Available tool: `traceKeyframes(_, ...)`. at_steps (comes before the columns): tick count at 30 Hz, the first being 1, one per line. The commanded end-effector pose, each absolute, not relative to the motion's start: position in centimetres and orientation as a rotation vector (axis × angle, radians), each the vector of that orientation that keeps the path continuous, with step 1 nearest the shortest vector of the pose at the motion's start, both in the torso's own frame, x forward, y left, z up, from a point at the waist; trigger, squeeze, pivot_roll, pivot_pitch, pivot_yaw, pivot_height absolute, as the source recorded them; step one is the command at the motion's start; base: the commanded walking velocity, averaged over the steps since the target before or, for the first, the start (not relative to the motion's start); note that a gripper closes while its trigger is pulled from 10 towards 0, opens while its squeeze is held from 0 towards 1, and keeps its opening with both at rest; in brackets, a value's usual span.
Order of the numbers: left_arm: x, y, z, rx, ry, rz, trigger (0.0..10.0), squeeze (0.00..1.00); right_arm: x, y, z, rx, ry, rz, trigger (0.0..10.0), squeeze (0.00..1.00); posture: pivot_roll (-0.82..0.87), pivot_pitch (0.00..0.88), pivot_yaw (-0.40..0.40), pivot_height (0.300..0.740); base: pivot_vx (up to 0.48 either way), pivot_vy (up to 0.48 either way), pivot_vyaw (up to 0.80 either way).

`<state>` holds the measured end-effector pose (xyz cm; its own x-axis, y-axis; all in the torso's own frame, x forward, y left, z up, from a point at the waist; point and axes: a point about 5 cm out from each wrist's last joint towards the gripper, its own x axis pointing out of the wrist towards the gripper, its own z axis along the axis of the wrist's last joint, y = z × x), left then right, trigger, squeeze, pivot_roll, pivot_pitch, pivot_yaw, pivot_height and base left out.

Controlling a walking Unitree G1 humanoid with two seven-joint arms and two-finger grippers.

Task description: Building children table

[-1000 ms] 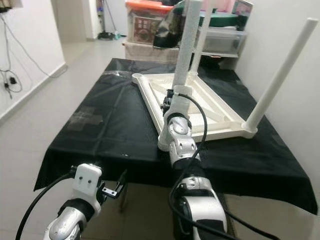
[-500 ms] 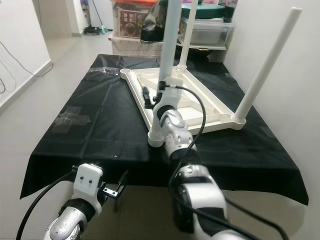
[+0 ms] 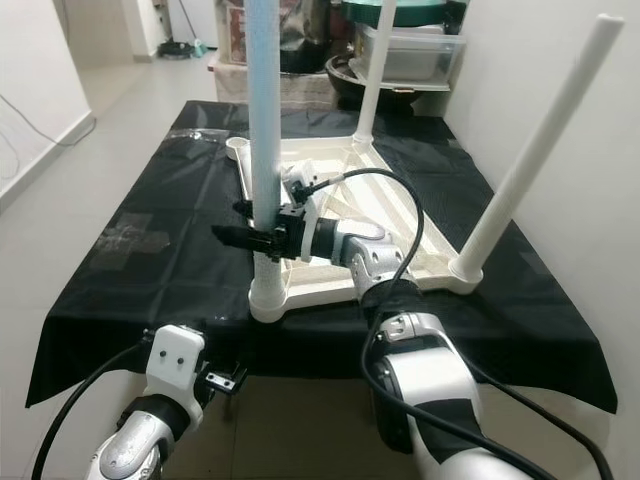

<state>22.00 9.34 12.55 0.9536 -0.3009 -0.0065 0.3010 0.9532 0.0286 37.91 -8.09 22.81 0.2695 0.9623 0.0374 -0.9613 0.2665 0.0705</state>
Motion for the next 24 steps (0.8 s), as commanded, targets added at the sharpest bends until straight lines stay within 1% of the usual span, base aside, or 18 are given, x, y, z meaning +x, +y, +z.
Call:
traceKeyframes(1,21.9,9.2,12.2,0.026,0.021,-0.312,10.0,0.0,37.8,-7.3,22.9,0.095,0.011,1.334,0.0,0.0,0.1,0.042,-0.087,0.74,0.0,0.0,0.0)
traceKeyframes(4,21.9,9.2,12.2,0.025,0.021,-0.312,10.0,0.0,38.0,-7.3,22.7,0.083,0.009,1.295,0.0,0.0,0.09,0.043,-0.085,0.74,0.0,0.0,0.0)
traceKeyframes(5,22.0,9.2,12.2,0.025,0.02,-0.311,10.0,0.0,38.5,-7.6,22.5,0.067,-0.004,1.199,0.0,0.0,0.09,0.045,-0.085,0.74,0.0,0.0,0.0)
traceKeyframes(6,22.0,9.2,12.2,0.025,0.02,-0.311,10.0,0.0,38.5,-7.6,22.5,0.067,-0.004,1.199,0.0,0.0,0.09,0.045,-0.085,0.74,0.0,0.0,0.0)
traceKeyframes(7,22.0,9.2,12.2,0.024,0.021,-0.311,10.0,0.0,39.4,-8.4,22.3,0.07,-0.009,0.991,0.0,0.0,0.09,0.045,-0.085,0.74,0.0,0.0,0.0)
traceKeyframes(8,22.0,9.2,12.2,0.024,0.021,-0.311,10.0,0.0,39.4,-8.4,22.3,0.07,-0.009,0.991,0.0,0.0,0.09,0.045,-0.085,0.74,0.0,0.0,0.0)
traceKeyframes(10,22.0,9.2,12.2,0.024,0.021,-0.311,10.0,0.0,40.6,-10.1,21.9,0.099,0.016,0.691,0.0,0.0,0.09,0.047,-0.082,0.74,0.0,0.0,0.0)
traceKeyframes(11,22.0,9.2,12.2,0.024,0.021,-0.311,10.0,0.0,40.6,-10.1,21.9,0.099,0.016,0.691,0.0,0.0,0.09,0.047,-0.082,0.74,0.0,0.0,0.0)
traceKeyframes(12,22.0,9.2,12.2,0.023,0.022,-0.312,10.0,0.0,41.1,-11.5,21.5,0.114,0.033,0.473,0.0,0.0,0.09,0.048,-0.079,0.74,0.0,0.0,0.0)
traceKeyframes(13,22.0,9.2,12.2,0.023,0.022,-0.312,10.0,0.0,41.1,-11.5,21.5,0.114,0.033,0.473,0.0,0.0,0.09,0.048,-0.079,0.74,0.0,0.0,0.0)
traceKeyframes(14,22.0,9.2,12.2,0.023,0.023,-0.314,10.0,0.0,41.4,-14.2,20.6,0.103,0.063,0.099,0.0,0.0,0.09,0.05,-0.077,0.74,0.0,0.0,0.0)
traceKeyframes(15,22.0,9.2,12.2,0.023,0.023,-0.314,10.0,0.0,41.4,-14.2,20.6,0.103,0.063,0.099,0.0,0.0,0.09,0.05,-0.077,0.74,0.0,0.0,0.0)
traceKeyframes(16,22.0,9.2,12.2,0.024,0.023,-0.315,10.0,0.0,41.2,-15.3,20.3,0.102,0.063,-0.06,0.0,0.0,0.09,0.052,-0.076,0.74,0.0,0.0,0.0)
traceKeyframes(20,22.1,9.2,12.2,0.025,0.023,-0.316,10.0,0.0,40.7,-15.7,20.3,0.131,0.051,-0.21,0.0,0.0,0.09,0.053,-0.077,0.74,0.0,0.0,0.0)
traceKeyframes(21,22.1,9.2,12.2,0.025,0.023,-0.315,10.0,0.0,40.5,-15.4,20.4,0.155,0.04,-0.258,0.0,0.0,0.09,0.053,-0.076,0.74,0.0,0.0,0.0)
traceKeyframes(22,22.1,9.3,12.2,0.026,0.023,-0.314,10.0,0.0,40.4,-14.0,20.5,0.179,0.026,-0.238,0.0,0.0,0.08,0.052,-0.076,0.74,0.0,0.0,0.0)
traceKeyframes(23,22.1,9.3,12.2,0.026,0.024,-0.313,10.0,0.0,40.4,-12.2,20.9,0.207,-0.006,-0.18,10.0,0.0,0.09,0.052,-0.075,0.74,0.0,0.0,0.0)
traceKeyframes(24,22.1,9.3,12.2,0.026,0.024,-0.313,10.0,0.0,40.4,-12.2,20.9,0.207,-0.006,-0.18,10.0,0.0,0.09,0.052,-0.075,0.74,0.0,0.0,0.0)
